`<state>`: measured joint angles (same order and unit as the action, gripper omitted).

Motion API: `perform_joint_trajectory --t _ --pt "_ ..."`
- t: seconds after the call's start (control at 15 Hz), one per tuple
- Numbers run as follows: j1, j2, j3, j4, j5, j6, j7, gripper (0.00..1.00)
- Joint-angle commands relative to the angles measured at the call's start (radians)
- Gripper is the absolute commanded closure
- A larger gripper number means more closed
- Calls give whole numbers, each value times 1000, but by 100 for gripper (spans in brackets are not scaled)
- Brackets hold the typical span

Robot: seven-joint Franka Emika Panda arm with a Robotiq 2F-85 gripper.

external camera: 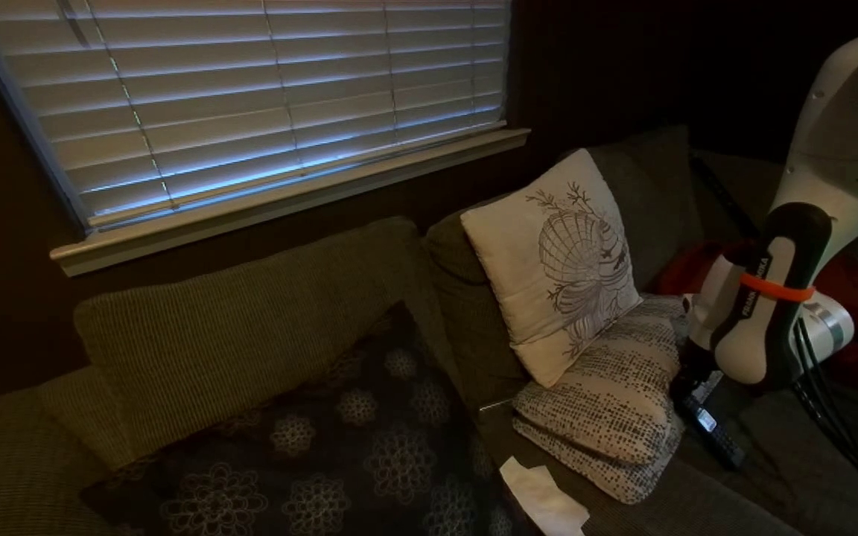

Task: Place the remote control underneath the white cushions.

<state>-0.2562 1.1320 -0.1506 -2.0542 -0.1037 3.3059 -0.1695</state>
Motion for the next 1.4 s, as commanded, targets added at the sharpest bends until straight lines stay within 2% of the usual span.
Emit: perform_joint_trajectory --t 0.0,0.53,0.93,1.33 --pt "-40 -8 50 53 -33 -102 -20 0" --pt "-108 44 113 115 -28 -247 -90 0" --pt "-95 42 83 72 -18 -220 -85 0" --pt "-131 0 109 -4 -34 -222 -124 0"
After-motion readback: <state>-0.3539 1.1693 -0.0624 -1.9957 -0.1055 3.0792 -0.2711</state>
